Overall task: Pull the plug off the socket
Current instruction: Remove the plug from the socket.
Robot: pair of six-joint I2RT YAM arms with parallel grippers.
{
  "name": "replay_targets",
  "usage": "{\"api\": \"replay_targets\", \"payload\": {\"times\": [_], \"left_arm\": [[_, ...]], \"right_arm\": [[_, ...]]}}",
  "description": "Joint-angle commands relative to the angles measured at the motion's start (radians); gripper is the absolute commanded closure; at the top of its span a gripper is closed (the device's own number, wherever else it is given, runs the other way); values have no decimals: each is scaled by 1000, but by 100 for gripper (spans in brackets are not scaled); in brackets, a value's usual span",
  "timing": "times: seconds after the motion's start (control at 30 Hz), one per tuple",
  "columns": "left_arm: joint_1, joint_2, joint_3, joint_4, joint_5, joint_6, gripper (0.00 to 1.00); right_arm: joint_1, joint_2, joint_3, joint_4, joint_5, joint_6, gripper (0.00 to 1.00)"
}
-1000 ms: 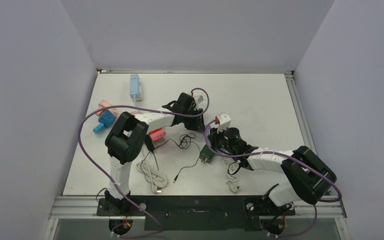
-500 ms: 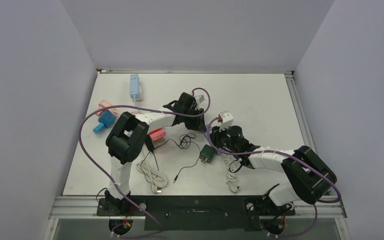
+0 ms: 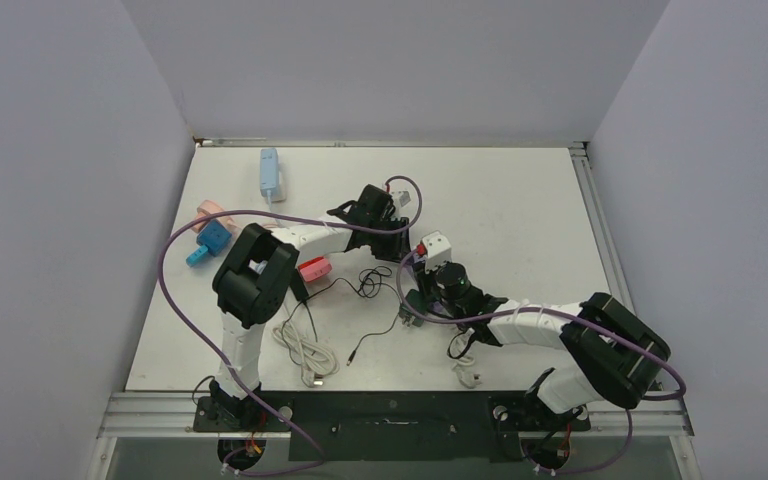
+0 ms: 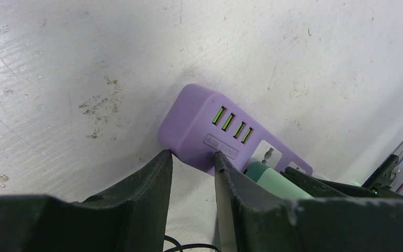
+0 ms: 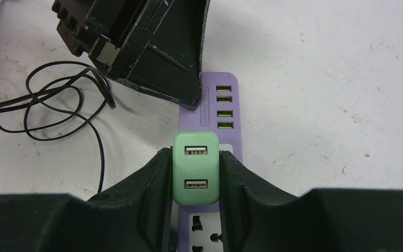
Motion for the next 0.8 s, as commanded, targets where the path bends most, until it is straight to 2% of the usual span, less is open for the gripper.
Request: {"api": "replay_targets", "payload": {"times": [0.0,0.2,0.47,0.77], "left_arm": [[-22,67,-6,-89,-58,41,70],[-24,69,-5,-92,-62,41,70],[-42,90,4,-108,-84,54,71],[-50,98,8,-117,-94,60,71]], "right_arm": [[42,18,43,1,13,-20,95],[20,-11,19,28,-12,18,95],[-133,-61,-39,98,-225,120,95],[-150,-74,-44,93,-233,113,95]]}}
